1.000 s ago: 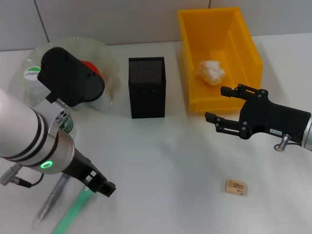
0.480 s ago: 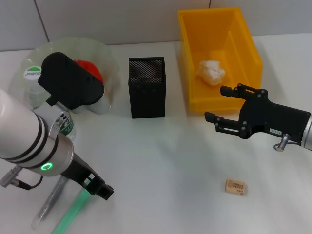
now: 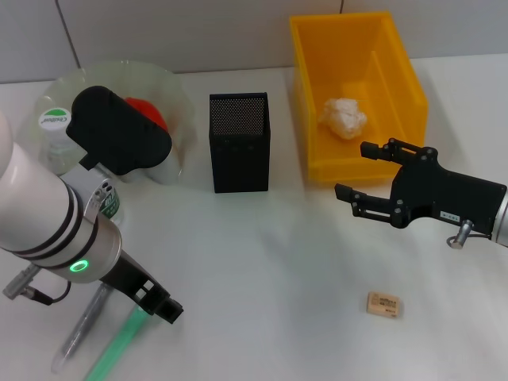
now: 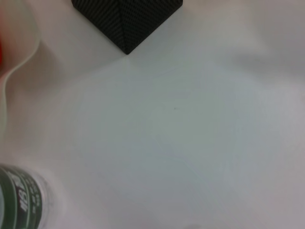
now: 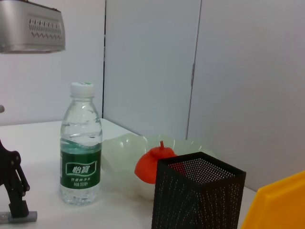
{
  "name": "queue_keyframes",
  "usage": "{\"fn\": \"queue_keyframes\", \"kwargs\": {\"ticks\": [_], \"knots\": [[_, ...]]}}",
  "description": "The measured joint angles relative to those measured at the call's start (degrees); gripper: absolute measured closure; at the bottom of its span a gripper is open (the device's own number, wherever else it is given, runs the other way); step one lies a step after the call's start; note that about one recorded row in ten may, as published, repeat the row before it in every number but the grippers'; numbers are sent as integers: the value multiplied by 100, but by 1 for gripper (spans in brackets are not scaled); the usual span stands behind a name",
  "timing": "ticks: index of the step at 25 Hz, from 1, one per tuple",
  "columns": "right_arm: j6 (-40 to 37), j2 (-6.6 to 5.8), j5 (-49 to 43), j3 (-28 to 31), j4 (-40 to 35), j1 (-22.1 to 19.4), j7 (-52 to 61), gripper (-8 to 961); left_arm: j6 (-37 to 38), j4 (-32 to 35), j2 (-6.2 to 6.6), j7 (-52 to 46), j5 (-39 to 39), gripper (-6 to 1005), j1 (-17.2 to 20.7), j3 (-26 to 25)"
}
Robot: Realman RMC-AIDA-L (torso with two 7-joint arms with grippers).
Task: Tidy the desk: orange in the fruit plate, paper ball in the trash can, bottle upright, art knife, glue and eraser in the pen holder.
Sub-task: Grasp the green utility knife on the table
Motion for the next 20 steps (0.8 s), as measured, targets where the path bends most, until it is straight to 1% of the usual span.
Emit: {"fn": "queue_keyframes", "kwargs": {"ticks": [11,16,18,20], "knots": [[10,0,0,0,12,13,-58,184,78,-44,0,0,-1,192,-43,-126],[10,0,0,0,23,16,-60,184,152,-151,0,0,-1,192,-184,-146],[10,0,0,0,26,16,-60,184,230,-319,0,0,-6,192,-321,-155],[10,0,0,0,30,11,-60,184,236,-348,0,-2,-8,193,-346,-161]]}}
